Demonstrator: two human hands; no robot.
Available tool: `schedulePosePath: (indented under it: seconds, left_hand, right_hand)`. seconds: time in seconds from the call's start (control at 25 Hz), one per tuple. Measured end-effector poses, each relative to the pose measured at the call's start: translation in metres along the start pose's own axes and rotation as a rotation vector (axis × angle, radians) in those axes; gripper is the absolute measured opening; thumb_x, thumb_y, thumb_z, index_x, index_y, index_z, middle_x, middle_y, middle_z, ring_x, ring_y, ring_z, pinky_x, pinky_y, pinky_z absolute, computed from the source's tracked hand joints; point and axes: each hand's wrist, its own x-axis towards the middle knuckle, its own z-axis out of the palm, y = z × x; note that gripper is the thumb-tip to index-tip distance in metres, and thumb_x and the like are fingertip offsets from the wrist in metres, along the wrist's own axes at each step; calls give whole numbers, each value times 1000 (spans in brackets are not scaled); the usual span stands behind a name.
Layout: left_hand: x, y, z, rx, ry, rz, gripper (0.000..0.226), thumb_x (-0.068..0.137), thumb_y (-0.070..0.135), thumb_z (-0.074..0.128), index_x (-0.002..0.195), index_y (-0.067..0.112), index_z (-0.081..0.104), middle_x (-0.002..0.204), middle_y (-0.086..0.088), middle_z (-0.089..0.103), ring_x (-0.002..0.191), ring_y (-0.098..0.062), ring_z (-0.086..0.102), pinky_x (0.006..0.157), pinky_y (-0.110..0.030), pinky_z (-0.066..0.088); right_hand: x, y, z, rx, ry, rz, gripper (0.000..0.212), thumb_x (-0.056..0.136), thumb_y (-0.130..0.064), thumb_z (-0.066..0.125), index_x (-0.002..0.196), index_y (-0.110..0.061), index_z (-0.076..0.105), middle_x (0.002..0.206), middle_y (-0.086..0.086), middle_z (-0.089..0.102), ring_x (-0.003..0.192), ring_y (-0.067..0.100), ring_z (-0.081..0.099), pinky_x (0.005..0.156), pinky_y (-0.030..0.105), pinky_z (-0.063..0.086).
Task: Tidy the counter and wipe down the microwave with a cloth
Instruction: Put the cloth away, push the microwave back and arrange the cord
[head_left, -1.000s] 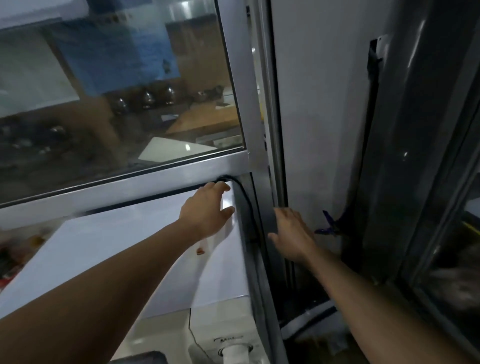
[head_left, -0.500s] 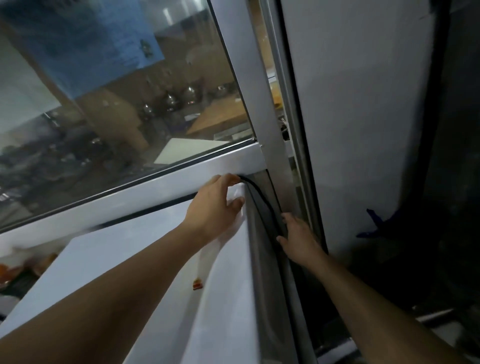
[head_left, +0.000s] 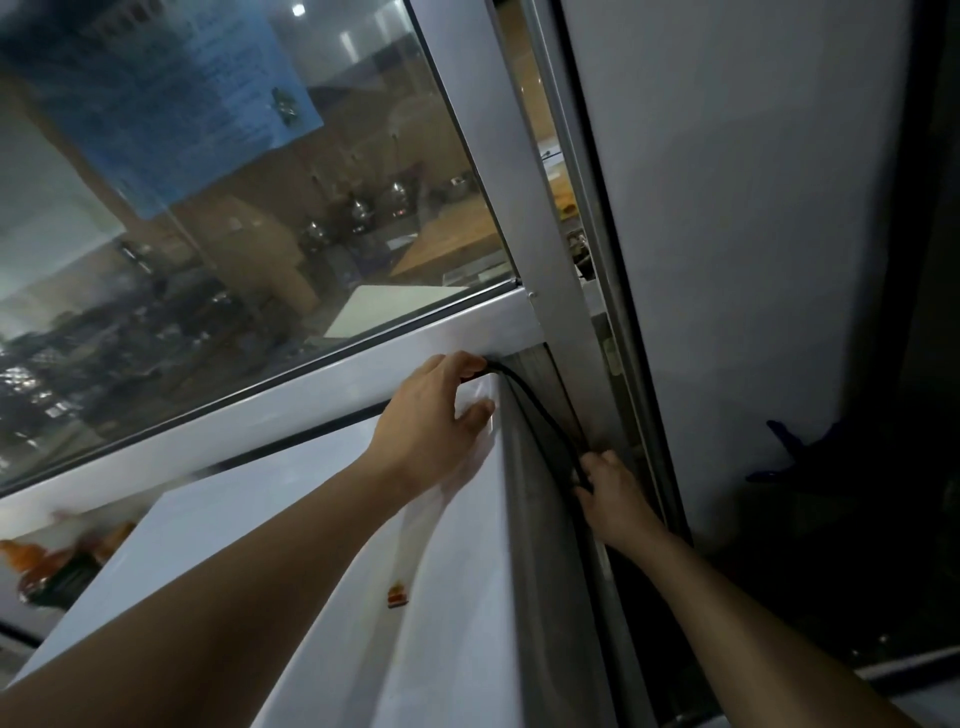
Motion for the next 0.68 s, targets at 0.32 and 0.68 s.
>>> schedulePosePath:
  seconds: [0.32,0.68]
  left_hand:
    - [3,20,-7,-25,-53,43,40,89,22,60,128,17,50,128,-4,55,118,-19,52,100,-36,45]
    - [29,54,-13,-32,-89,75,48,87,25,62,132,18,46,133,-3,50,122,-22,47,101,-38,42]
  right_hand:
    - [-21,6,-79,-128,189,49,12,94,-13,50,82,-11,47,81,9,58,72,22,53,57,25,33]
    - [-29,-45,-164,-136,407,-48,7,86,-18,63,85,-11,63,88,10,67,84,28,62,69,33,46]
